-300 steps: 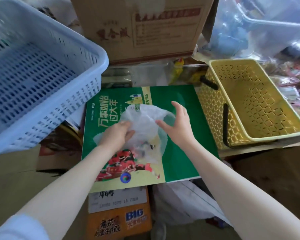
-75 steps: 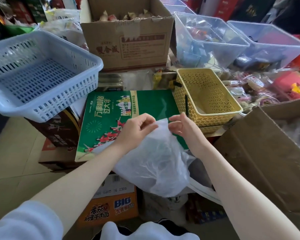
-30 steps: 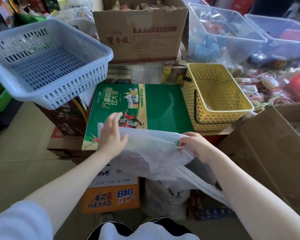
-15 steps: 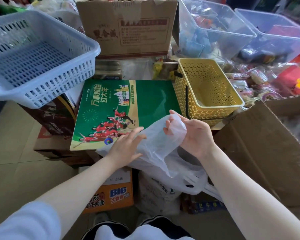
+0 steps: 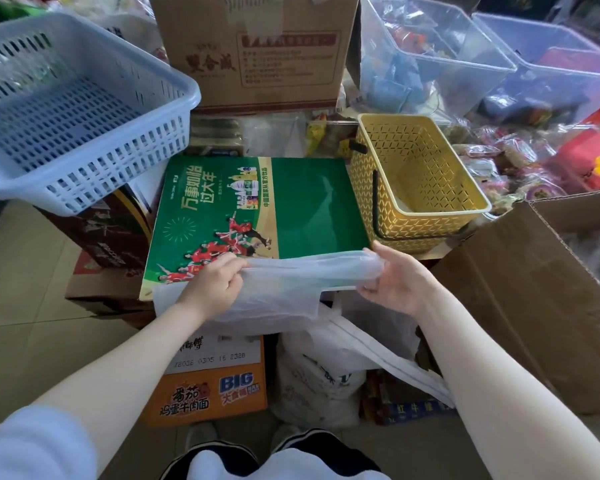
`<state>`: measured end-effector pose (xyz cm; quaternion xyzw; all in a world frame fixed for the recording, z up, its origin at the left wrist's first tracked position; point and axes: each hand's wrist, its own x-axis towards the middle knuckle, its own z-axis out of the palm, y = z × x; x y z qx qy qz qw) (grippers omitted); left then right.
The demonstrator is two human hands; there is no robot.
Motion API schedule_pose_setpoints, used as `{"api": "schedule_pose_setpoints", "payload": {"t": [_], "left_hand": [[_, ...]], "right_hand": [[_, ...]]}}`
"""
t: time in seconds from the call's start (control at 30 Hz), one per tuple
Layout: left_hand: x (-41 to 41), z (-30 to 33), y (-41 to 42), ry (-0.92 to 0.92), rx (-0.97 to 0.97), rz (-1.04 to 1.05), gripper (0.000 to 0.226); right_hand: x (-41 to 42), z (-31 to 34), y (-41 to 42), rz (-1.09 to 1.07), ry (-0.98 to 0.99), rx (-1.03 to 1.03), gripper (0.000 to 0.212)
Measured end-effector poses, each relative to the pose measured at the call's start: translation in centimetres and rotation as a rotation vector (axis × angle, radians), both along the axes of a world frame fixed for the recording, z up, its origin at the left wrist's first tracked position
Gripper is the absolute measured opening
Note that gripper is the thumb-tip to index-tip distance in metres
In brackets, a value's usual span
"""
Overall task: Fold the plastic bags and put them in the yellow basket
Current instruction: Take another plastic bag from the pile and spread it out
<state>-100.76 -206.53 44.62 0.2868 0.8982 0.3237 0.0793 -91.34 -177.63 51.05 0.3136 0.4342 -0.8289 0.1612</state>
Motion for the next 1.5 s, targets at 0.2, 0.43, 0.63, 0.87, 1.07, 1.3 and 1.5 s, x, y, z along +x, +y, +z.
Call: {"api": "schedule_pose_setpoints", "payload": {"t": [0.2, 0.43, 0.63, 0.87, 1.07, 1.3, 1.5], "left_hand": [[-1.0, -0.3, -2.2, 0.141, -0.127, -0.13, 0.069], [-1.5, 1.4, -2.5, 0.102, -0.08, -0.118, 0.035], [-2.5, 4.6, -2.0, 0.007, 0.062, -0.177, 0.033], [-3.9, 6.3, -5.2, 0.17, 0.044, -0.174, 0.023], [-5.4, 5.4, -8.3, 0.2, -0.104, -0.127, 0.019], [-7.6, 4.6, -10.4, 0.145, -0.334, 0.012, 0.019], [-7.5, 5.0, -5.3, -0.09, -0.346, -0.148, 0.05]], "right_hand": [[-0.7, -0.7, -1.0, -0.341, 0.256, -0.133, 0.022], [-2.1, -1.3, -5.7, 0.09, 0.168, 1.446, 0.043], [-4.4, 0.0, -12.7, 0.515, 0.955, 2.008, 0.032], [-7.6, 1.2, -12.0, 0.817, 0.75, 1.796, 0.031], [-7.9, 0.4, -9.8, 0.985, 0.413, 1.507, 0.035], [-6.7, 0.2, -8.6, 0.855, 0.268, 1.517, 0.023], [-7.8, 2.3, -11.7, 0.803, 0.448, 1.461, 0.023]]}}
